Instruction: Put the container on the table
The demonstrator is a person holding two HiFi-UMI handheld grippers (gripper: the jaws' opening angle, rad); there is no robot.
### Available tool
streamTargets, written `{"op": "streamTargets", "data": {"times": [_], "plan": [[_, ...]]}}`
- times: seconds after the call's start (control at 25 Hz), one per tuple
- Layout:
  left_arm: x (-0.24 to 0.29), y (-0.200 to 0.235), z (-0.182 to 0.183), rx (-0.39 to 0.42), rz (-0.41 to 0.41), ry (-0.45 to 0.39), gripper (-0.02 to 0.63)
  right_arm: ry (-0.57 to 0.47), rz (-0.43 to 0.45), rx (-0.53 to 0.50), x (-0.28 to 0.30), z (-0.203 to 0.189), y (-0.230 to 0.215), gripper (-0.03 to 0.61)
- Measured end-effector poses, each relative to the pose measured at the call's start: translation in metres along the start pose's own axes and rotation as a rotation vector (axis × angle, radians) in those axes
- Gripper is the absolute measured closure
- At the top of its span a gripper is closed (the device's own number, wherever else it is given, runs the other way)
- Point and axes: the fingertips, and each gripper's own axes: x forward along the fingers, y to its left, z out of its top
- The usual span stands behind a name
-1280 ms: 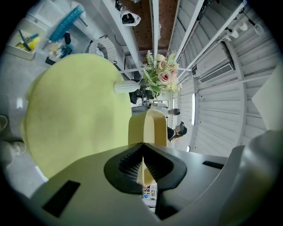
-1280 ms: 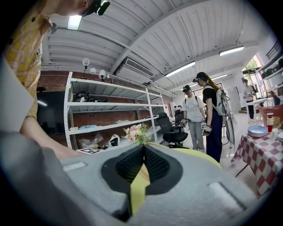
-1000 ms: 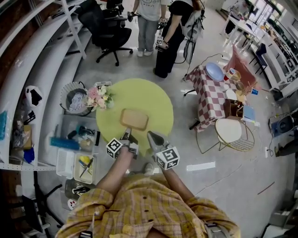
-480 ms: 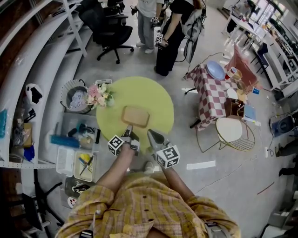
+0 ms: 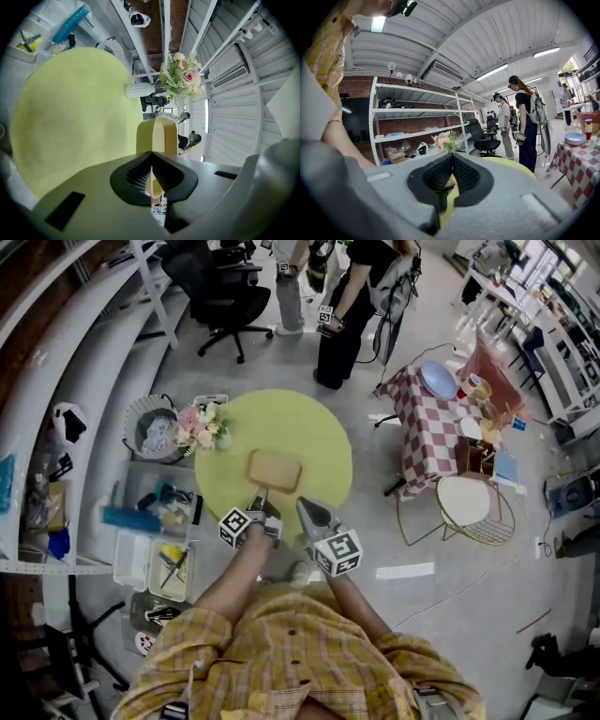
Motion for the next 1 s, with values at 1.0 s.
{"op": "streamTargets", "data": {"times": [1.0], "plan": [[0.017, 0.047, 0.002, -0.003, 0.097, -0.015, 0.597, 0.024, 0.002, -0.012, 0.005, -0.004, -0.025, 0.58]]}}
